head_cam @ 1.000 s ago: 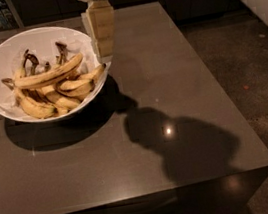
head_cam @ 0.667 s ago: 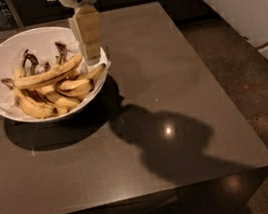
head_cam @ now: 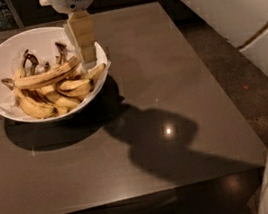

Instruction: Pick banana from white bowl

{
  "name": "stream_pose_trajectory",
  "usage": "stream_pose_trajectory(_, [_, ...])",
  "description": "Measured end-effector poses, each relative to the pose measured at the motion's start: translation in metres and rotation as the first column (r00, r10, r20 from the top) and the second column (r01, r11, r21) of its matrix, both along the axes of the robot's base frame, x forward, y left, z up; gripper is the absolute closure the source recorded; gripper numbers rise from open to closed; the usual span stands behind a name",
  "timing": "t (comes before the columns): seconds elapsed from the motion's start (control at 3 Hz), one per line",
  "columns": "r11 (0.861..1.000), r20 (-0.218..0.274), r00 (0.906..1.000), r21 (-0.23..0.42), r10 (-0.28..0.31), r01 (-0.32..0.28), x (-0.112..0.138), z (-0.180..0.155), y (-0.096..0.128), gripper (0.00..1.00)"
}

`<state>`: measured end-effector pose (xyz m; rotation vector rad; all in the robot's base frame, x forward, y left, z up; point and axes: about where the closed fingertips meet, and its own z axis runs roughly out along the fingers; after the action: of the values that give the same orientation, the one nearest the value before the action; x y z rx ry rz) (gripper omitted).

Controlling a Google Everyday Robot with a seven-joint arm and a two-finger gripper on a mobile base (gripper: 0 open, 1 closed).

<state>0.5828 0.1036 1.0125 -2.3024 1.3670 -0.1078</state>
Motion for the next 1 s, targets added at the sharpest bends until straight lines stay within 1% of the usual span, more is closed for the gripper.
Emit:
stream_pose_trajectory(0.33, [0.999, -0.043, 0.9980, -0.011, 0.047, -0.047, 0.006, -0.014, 0.024, 0.00])
stream_pose_trajectory(0.67, [0.996, -0.103, 0.9912, -0.007, 0.083, -0.084, 0.013, -0.032, 0.047, 0.06])
stream_pose_trajectory(1.0, [0.995, -0.153, 0.9829, 0.008, 0.103, -0.103, 0.016, -0.047, 0.064, 0.17])
